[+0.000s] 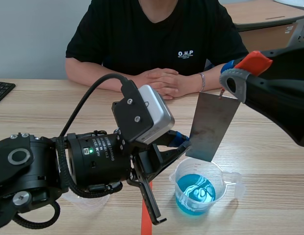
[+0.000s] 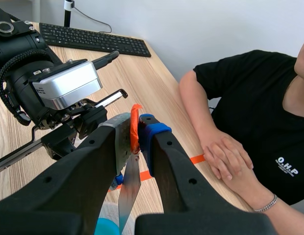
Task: Do the redox reaction experiment.
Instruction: 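Raise the plate and point at it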
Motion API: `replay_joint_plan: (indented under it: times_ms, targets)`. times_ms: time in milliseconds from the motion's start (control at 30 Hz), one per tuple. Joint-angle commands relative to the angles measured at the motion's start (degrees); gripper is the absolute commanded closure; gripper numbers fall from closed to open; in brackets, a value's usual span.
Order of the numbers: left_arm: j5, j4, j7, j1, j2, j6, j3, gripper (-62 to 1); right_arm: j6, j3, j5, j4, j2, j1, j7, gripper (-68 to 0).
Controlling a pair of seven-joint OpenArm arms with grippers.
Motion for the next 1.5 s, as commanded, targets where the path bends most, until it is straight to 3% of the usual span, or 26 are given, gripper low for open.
replay_joint_plan:
  times_ms: [0,567,800,1000,1200,1333,1467]
  targets:
    - [-0.1,0.9,-0.6,-0.2,0.1,0.1,-0.3,-4.2,0.3,0.6,0.9,1.0,0.4,0.3,0.8,-1.7]
    - [1.2,0.9,-0.8,-0.2,-0.1,0.2,-0.3,-4.2,0.3,0.6,0.9,1.0,0.4,0.3,0.9,-1.7]
    - [1.1,0.9,-2.8,-0.2,-3.0,0.4,-0.3,-4.2,0.3,0.6,0.9,1.0,0.4,0.3,0.9,-1.7]
    - [0.6,0.9,-5.2,0.0,-8.0,1.8,-0.3,-4.2,0.3,0.6,0.9,1.0,0.4,0.3,0.9,-1.7]
    - [-5.1,1.5,-9.3,2.1,-16.5,6.4,-2.4,-4.2,0.3,0.6,0.9,1.0,0.4,0.3,0.9,-1.7]
    - [-7.5,3.9,-13.0,9.0,-23.1,8.3,-9.0,-4.2,0.3,0.6,0.9,1.0,0.4,0.3,0.8,-1.7]
    - [-10.5,6.8,-13.6,19.9,-28.3,11.2,-19.7,-4.2,0.3,0.6,0.9,1.0,0.4,0.3,0.8,-1.7]
